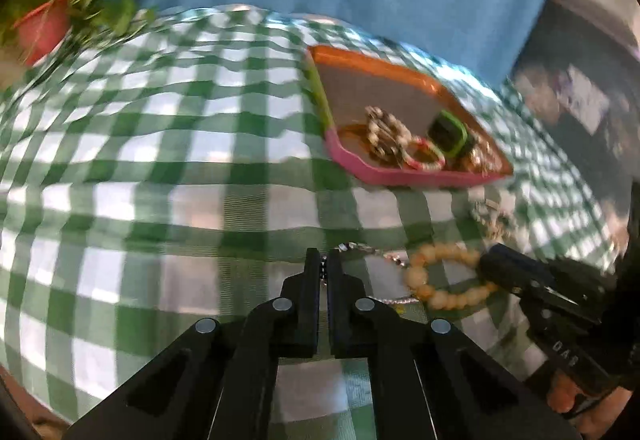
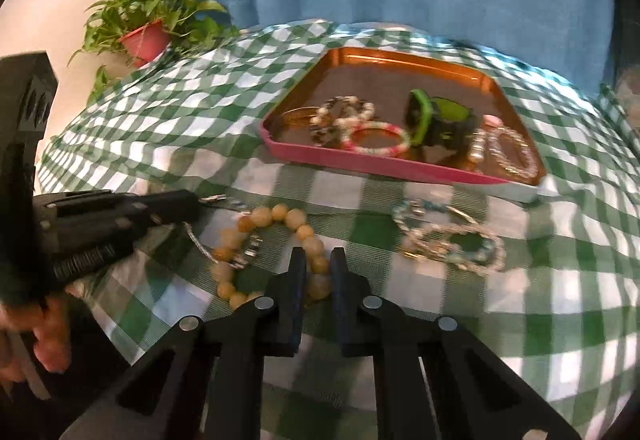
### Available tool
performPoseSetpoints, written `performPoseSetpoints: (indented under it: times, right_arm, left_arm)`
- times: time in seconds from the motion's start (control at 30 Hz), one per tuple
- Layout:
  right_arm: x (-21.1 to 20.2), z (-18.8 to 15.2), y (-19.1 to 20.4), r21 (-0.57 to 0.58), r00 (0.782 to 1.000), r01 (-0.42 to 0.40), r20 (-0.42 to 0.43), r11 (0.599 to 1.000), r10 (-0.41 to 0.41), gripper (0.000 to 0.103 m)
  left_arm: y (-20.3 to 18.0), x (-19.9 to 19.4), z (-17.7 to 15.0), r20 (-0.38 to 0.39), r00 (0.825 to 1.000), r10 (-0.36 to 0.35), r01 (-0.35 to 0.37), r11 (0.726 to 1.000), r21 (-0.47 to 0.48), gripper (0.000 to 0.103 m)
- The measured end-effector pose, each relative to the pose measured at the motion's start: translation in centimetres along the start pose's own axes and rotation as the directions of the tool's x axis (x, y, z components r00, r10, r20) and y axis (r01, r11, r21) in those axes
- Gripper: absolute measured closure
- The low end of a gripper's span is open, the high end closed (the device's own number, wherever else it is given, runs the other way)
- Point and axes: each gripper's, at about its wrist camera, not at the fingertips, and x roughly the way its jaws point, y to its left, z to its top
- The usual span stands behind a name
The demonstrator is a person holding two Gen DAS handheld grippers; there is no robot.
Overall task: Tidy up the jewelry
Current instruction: 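Grasp the silver beaded bracelet with the left tool while the right tool grasps the wooden bracelet, then lift the silver beaded bracelet with the left tool while the right tool carries the wooden bracelet to the tray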
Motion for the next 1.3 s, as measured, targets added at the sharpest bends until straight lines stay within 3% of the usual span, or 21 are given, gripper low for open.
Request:
performPoseSetpoints:
  times: [0.1,0.23,0.5,0.7,0.77,1.3]
  right_arm:
    - [-1.6,-0.5,-1.4,0.022,0.999,0.035,0.03,0.999,-0.036,0.093]
    - [-2.1,-1.4,-2.7,0.064,1.0,0.005,0.011,0.998,-0.006,0.093]
    - [-0.6,-1.5,-1.6,-0.019,0.999,0.024,-0.032,1.0,-0.024,0.091]
    - [-0.5,-1.4,-1.7,-0.03,0.999,0.031,-0.028,0.999,-0.032,0.093]
    - [-0.8,-1.2,-2.1,-0.006,1.0,-0.001,-0.014,1.0,0.0,0.093]
    - [-6.3,-1.4,-2.8,0.053,0.995,0.034,0.097,0.998,-0.039,0.093]
  left_arm:
    - [0.0,-1.3,-0.5,0.018,1.0,-0.006,0.006,1.0,-0.002,0.1]
    - [-1.0,-0.6,-1.7,-0.033,0.999,0.014,-0.013,0.999,0.035,0.097]
    - [-1.2,0.1,-1.4,-0.029,0.999,0.026,-0.026,0.999,0.023,0.094]
    - [-2.2,0.3,-1.5,-0.019,0.996,0.082,-0.08,0.992,0.097,0.099]
    - [-2.1,0.2,-1.4,-0.033,0.998,0.058,-0.054,0.995,0.089,0.1]
    - [-4.0,-4.9,-1.4,0.038,0.999,-0.034,0.033,0.999,0.031,0.1]
